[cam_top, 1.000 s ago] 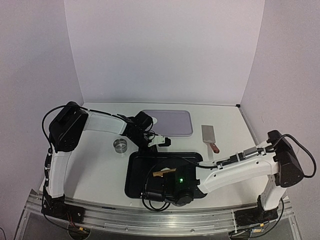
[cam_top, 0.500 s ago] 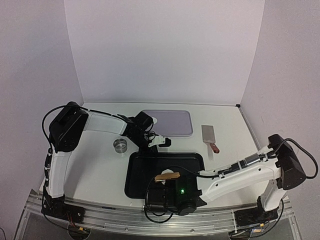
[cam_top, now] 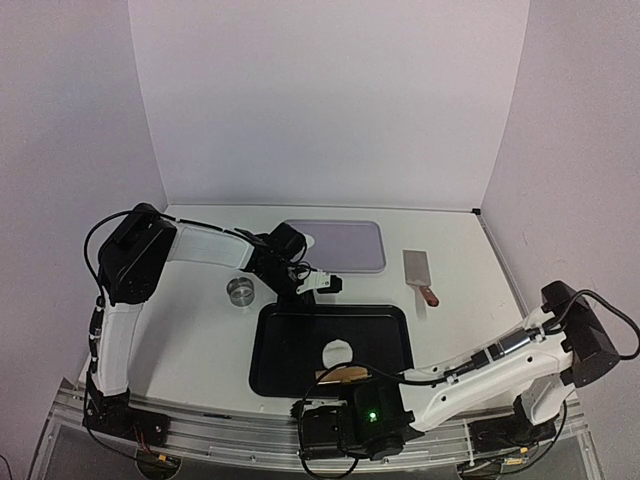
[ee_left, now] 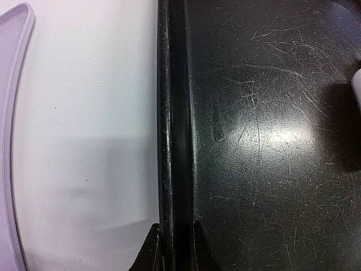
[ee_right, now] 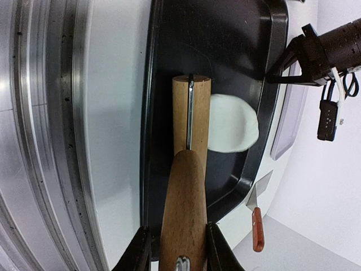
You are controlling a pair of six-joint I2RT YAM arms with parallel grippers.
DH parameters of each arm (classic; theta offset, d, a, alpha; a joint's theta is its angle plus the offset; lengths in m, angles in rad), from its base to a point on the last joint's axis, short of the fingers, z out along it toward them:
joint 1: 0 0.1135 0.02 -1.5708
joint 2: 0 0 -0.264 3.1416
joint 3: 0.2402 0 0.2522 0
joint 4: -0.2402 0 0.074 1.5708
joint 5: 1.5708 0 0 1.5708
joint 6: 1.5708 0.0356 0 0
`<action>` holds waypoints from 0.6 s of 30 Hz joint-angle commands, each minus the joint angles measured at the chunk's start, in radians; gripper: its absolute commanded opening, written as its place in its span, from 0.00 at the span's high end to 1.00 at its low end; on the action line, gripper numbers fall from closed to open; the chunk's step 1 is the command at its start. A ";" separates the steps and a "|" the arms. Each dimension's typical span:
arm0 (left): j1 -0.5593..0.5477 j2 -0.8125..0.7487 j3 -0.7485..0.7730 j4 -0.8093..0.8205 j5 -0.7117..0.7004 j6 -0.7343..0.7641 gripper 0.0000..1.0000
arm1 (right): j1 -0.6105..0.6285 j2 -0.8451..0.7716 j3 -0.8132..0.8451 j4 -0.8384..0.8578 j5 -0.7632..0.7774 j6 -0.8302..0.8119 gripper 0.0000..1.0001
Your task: Roll out the dumpling wrappers from the dough
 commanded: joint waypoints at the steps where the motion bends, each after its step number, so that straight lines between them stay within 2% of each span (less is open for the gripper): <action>1: 0.016 -0.016 -0.017 0.068 -0.162 0.113 1.00 | -0.016 0.049 -0.069 -0.138 -0.436 0.047 1.00; 4: 0.016 -0.014 -0.016 0.069 -0.160 0.113 1.00 | -0.016 0.034 -0.037 -0.174 -0.404 0.053 1.00; 12: 0.015 -0.013 -0.013 0.070 -0.158 0.118 1.00 | -0.039 -0.121 0.156 -0.263 -0.153 0.024 1.00; 18: 0.015 -0.016 -0.010 0.058 -0.149 0.118 1.00 | -0.139 -0.184 0.252 -0.247 -0.049 -0.145 1.00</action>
